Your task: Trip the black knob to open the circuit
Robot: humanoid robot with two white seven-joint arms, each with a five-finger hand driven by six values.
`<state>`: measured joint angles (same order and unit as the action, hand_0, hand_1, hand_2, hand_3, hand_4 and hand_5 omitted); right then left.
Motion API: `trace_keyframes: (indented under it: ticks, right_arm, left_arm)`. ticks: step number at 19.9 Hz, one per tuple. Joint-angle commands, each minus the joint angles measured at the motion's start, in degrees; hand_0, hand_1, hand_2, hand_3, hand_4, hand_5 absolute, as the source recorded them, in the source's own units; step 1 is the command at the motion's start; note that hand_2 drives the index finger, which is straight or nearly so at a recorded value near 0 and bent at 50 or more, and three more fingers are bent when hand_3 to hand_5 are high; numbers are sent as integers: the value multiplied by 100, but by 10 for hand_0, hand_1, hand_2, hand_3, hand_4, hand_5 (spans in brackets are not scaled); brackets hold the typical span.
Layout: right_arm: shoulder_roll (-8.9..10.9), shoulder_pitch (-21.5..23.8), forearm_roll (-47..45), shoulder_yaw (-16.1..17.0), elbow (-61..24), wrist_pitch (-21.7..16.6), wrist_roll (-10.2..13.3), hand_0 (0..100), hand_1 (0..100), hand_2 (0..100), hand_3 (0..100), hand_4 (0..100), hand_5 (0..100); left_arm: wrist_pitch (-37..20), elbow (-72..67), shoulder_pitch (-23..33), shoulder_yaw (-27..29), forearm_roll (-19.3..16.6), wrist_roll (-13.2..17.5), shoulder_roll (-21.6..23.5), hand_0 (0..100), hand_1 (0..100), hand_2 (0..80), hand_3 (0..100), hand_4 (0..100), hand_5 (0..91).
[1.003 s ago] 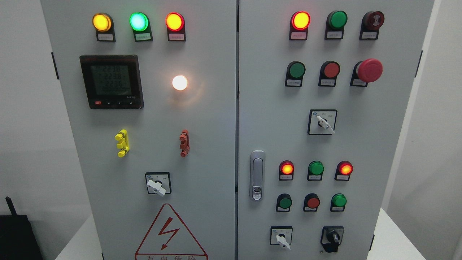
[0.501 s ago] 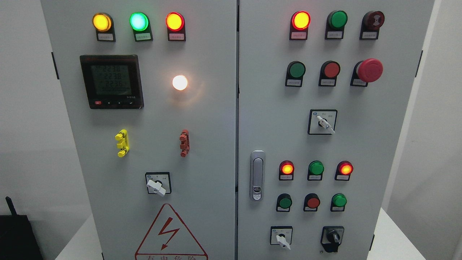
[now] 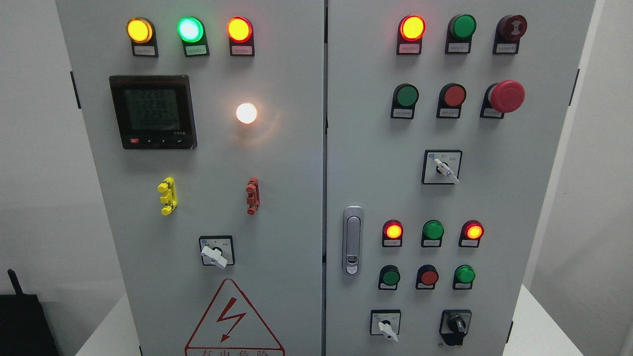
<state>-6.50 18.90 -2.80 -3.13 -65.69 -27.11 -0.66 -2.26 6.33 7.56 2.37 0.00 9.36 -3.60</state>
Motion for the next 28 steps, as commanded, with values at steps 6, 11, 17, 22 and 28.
trace_keyframes:
  ticks: [6,11,17,22,28]
  right_arm:
    - [0,88,-1,172,-2219,434,-22,0,0,0,884,756,645]
    - [-9,114,-1,172,-2817,759,-22,0,0,0,977,836,779]
    - [9,123,-1,198,-3301,943,-5,0,0,0,1000,941,938]
    - [9,88,-19,260,-3547,1041,4,0,0,0,1000,980,978]
    - [9,-140,-27,330,-3741,1251,-5,0,0,0,1000,1000,1000]
  left_arm:
    - [-2,0,0,0,-132,5,0,120,389,0,0,0,0]
    - [6,0,0,0,-132,5,0,120,389,0,0,0,0]
    - [-2,0,0,0,-132,5,0,120,389,0,0,0,0]
    - [6,0,0,0,-132,5,0,120,389,0,0,0,0]
    - [6,0,0,0,-132,5,0,120,389,0,0,0,0]
